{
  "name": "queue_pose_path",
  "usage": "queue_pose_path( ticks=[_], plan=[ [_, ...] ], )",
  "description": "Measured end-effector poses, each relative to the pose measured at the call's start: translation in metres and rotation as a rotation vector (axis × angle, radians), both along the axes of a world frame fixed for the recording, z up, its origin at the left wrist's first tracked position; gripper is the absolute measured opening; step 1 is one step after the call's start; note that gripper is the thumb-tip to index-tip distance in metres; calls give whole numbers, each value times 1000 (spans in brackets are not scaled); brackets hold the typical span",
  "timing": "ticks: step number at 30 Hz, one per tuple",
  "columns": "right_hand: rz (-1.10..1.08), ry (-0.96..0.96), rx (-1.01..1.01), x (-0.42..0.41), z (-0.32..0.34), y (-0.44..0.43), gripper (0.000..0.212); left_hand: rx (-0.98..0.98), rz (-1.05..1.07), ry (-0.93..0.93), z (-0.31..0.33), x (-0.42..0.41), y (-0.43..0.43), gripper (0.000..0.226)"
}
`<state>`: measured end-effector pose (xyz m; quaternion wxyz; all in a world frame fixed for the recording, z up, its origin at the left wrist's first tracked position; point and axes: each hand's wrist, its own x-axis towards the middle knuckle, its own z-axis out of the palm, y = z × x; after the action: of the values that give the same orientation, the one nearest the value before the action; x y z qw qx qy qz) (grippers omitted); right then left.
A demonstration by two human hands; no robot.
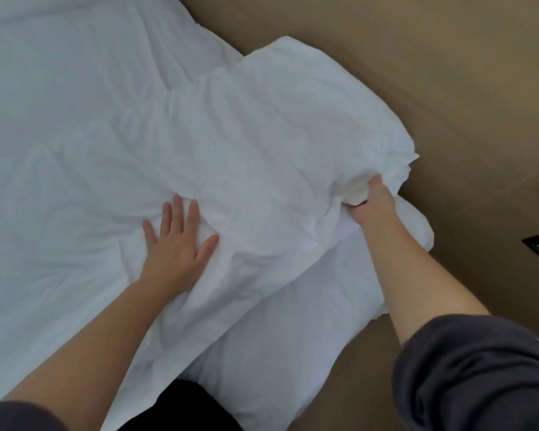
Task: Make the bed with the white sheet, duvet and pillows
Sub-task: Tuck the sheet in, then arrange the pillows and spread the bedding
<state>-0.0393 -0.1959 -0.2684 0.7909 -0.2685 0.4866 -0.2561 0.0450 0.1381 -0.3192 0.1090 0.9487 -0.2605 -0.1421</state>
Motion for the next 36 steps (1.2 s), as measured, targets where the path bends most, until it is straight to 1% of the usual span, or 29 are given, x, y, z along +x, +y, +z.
queue_pose_path(
  ticks=[2, 3, 4, 6, 7, 8, 10, 11, 12, 14, 15, 16, 17, 19, 20, 21, 22, 23, 24, 25, 26, 27, 29, 30, 32, 33, 34, 35, 36],
  plan=[
    [-66, 87, -122, -6, 4, -32, 27, -3, -3, 0, -2, 2, -8, 89],
    [-75, 134, -137, -12, 0, -45, 28, 11, -5, -1, -4, 1, -11, 89],
    [-66, 147, -96, -18, -6, -52, 26, 37, -11, -4, -6, 0, -12, 89],
    [16, 132, -14, -27, -24, -59, 30, 92, -10, -7, -9, -2, -14, 90],
    [65, 114, -36, -28, -25, -59, 32, 100, 0, -1, -9, -1, -15, 91],
    [128, 50, -71, -25, -24, -63, 33, 89, 10, 10, -8, 1, -18, 91],
    [236, -56, -191, -10, -8, -79, 32, 25, 13, 22, -5, 5, -25, 87],
    [229, -47, -247, -1, 1, -86, 32, -6, -1, 15, -4, 7, -29, 86],
    [158, -28, -283, 7, 6, -95, 31, -23, -18, 9, -4, 8, -33, 85],
    [-77, 17, -420, 11, 5, -107, 21, -14, -26, 6, -7, 7, -39, 85],
    [-144, 69, -505, 7, -1, -107, 23, 6, -21, -2, -11, 7, -40, 85],
    [-148, 134, -542, 1, -9, -103, 26, 30, -17, -13, -15, 7, -40, 84],
    [-129, 243, -517, -7, -20, -97, 30, 52, -19, -18, -18, 7, -39, 84],
    [-97, 476, -386, -21, -46, -91, 37, 79, -29, -15, -23, 8, -37, 83],
    [-78, 589, -362, -23, -55, -89, 39, 85, -30, -10, -24, 9, -37, 84],
    [-52, 668, -341, -21, -57, -89, 42, 91, -31, -5, -24, 9, -37, 84],
    [-46, 709, -309, -18, -55, -89, 51, 93, -31, -2, -24, 9, -37, 85],
    [-25, 709, -250, -15, -51, -89, 66, 84, -23, 3, -22, 7, -38, 86],
    [1, 654, -179, -11, -48, -93, 81, 62, -10, 16, -20, 5, -39, 87],
    [53, 572, -98, -8, -49, -99, 91, 36, 2, 36, -17, 3, -40, 87],
    [140, 468, -26, -4, -52, -106, 95, 14, 6, 55, -13, -1, -41, 88],
    [223, 381, 13, -1, -52, -108, 89, 4, -4, 64, -10, -5, -40, 87],
    [278, 278, -18, 3, -48, -104, 63, 9, -53, 59, -6, -17, -34, 84],
    [253, 257, -82, 7, -41, -98, 53, 14, -79, 50, -5, -22, -29, 82],
    [210, 179, -210, 17, -21, -83, 47, 55, -141, 50, -3, -33, -15, 81],
    [217, 73, -226, 24, -7, -72, 46, 59, -157, 99, -2, -37, -8, 82],
    [238, -32, -242, 31, 10, -58, 45, 11, -139, 207, 3, -41, -2, 84],
    [260, -120, -282, 37, 29, -42, 44, -113, -75, 370, 13, -42, 2, 82],
    [306, -170, -359, 43, 52, -20, 41, -308, 28, 549, 27, -41, 6, 73]
  ],
)
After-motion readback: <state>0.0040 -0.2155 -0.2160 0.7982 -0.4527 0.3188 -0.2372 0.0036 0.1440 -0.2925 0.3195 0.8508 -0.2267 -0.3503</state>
